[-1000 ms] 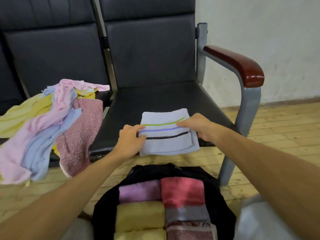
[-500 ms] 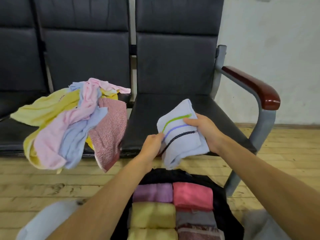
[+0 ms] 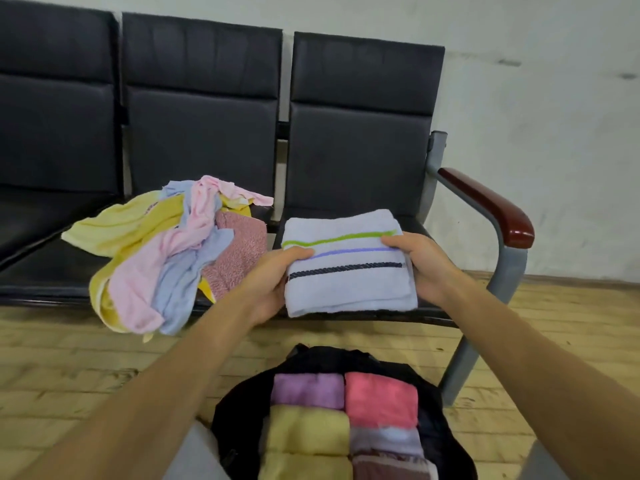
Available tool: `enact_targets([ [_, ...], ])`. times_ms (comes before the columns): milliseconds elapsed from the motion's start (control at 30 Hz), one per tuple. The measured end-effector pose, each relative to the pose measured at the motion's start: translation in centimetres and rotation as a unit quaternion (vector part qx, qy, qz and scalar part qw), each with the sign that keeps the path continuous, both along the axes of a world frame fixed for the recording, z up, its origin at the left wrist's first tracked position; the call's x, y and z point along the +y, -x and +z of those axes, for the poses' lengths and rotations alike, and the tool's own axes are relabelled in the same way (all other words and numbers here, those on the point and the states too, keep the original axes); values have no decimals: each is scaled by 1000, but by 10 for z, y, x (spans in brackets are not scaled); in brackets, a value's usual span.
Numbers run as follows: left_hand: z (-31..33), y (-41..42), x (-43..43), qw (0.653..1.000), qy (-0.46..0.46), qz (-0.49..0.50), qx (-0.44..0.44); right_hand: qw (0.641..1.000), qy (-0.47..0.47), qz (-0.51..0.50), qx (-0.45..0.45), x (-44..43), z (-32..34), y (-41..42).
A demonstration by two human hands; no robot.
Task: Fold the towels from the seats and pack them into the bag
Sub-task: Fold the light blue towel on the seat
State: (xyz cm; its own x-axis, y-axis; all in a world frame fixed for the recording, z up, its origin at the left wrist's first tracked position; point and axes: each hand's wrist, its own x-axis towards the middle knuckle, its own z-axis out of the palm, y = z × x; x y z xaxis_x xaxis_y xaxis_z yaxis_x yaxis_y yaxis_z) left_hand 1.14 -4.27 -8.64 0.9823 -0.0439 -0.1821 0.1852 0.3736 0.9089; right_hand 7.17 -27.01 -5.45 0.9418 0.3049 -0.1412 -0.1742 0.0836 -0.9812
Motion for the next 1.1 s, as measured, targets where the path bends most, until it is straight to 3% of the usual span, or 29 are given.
enact_targets([
  [167, 26, -11, -20, 985, -158, 53, -55, 1000, 2, 1, -18, -21, -9, -2],
  [333, 34, -17, -51, 976, -200, 78, -38, 999, 30, 0, -37, -50, -20, -11],
  [500, 34, -11, -76, 987, -147, 68, 21, 998, -38, 46, 19, -81, -24, -12],
  [600, 26, -12, -78, 992, -113, 41, 36, 995, -66, 71, 8, -92, -28, -13],
  [867, -10, -17, -61, 995, -64, -12, -77, 994, -90, 57, -20, -87, -53, -19],
  [1100, -35, -22, -44, 999, -11, -42, -8, 989, -122, 62, 56, -83, -71, -20],
])
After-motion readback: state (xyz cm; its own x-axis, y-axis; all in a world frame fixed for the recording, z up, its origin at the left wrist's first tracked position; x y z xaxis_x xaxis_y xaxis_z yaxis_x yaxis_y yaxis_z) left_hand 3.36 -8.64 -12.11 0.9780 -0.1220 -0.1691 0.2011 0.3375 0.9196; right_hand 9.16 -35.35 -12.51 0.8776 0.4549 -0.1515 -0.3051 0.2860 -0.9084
